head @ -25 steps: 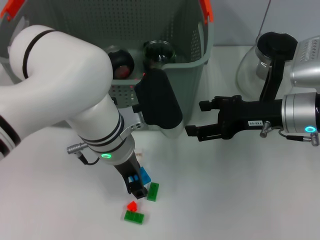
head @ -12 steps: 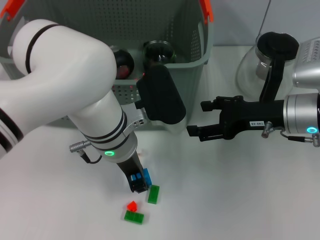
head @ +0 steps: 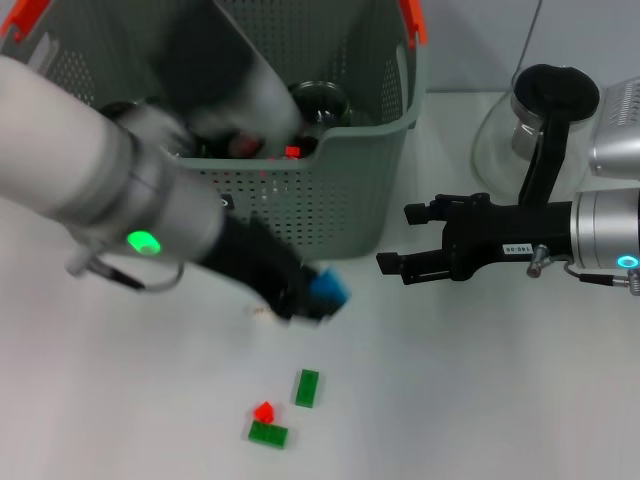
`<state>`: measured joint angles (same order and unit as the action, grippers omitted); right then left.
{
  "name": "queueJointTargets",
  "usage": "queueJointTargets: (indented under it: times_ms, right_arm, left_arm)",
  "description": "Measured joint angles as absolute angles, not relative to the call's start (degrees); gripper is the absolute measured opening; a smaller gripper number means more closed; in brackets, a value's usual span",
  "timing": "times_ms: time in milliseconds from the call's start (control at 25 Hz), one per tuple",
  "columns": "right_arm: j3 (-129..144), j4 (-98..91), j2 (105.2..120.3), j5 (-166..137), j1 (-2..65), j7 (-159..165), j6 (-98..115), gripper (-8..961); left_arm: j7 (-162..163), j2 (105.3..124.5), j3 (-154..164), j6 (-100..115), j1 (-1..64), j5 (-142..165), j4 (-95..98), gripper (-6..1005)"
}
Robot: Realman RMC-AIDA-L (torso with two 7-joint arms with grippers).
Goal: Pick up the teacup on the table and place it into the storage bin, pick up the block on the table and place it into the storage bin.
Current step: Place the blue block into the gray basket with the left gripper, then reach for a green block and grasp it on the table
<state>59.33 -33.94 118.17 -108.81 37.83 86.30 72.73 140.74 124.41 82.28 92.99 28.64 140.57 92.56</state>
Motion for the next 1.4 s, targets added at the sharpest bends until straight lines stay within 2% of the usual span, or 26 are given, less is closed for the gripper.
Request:
queueJointTargets:
  times_ms: [120,280,320,360,400,600,680,760,1000,1160,1280,1400]
  right_arm:
    - [59.4,-33.8,118.13,-109.0,37.8,86.3,72.8,945]
    - [59.7,-33.7,118.12,-109.1,37.8,86.3,73.2,945]
    - [59.8,-33.7,118.1,-109.1,37.8,86.3,73.3,946]
    - [59.8,-33.7,118.12,-109.1,37.8,86.3,73.8,946]
    - [59.8,-33.7,118.12,-109.1,37.8,86.3,73.8,946]
    - [59.8,-33.8,118.12,-109.2,37.8,86.3,74.6,946]
    - [59.9,-33.8,118.1,-109.2,37.7,86.3,74.8,946]
    - [59.9,-33.8,118.06,-109.2,37.7,86.3,75.1,946]
    - [59.9,-34.0,118.03,-109.3,37.7,86.3,75.3,946]
    - [59.8,-34.0,118.03,-109.3,37.7,86.3,75.3,946]
    - [59.8,-33.8,118.0,-109.3,37.7,86.3,75.4,946]
    - [59.9,-33.7,117.97,-109.2,37.7,86.2,76.4,946]
  left_arm:
    - [135.6,124.21,69.4,96.6,27.9,126.2,94.9,396]
    - [129.3,123.41,54.9,95.9,31.3,113.8,92.5,397]
    - [128.8,122.7,53.0,94.8,32.9,113.4,90.6,397]
    - [128.6,120.8,51.9,91.9,36.1,114.6,85.9,397]
    - [128.6,120.8,51.9,91.9,36.1,114.6,85.9,397]
    - [128.6,115.55,51.5,83.2,44.2,118.1,67.9,397]
    - [127.9,114.22,51.6,81.4,46.2,118.3,62.5,397]
    - [127.1,113.87,51.9,80.2,47.0,118.8,60.5,397]
    - [127.5,115.86,51.3,83.0,44.3,118.3,69.7,603]
    - [127.4,118.58,51.5,92.6,39.0,113.6,82.7,762]
    - [124.2,121.72,54.9,103.6,33.5,112.8,94.6,862]
    - [121.1,123.39,60.7,109.0,28.4,114.9,98.7,952]
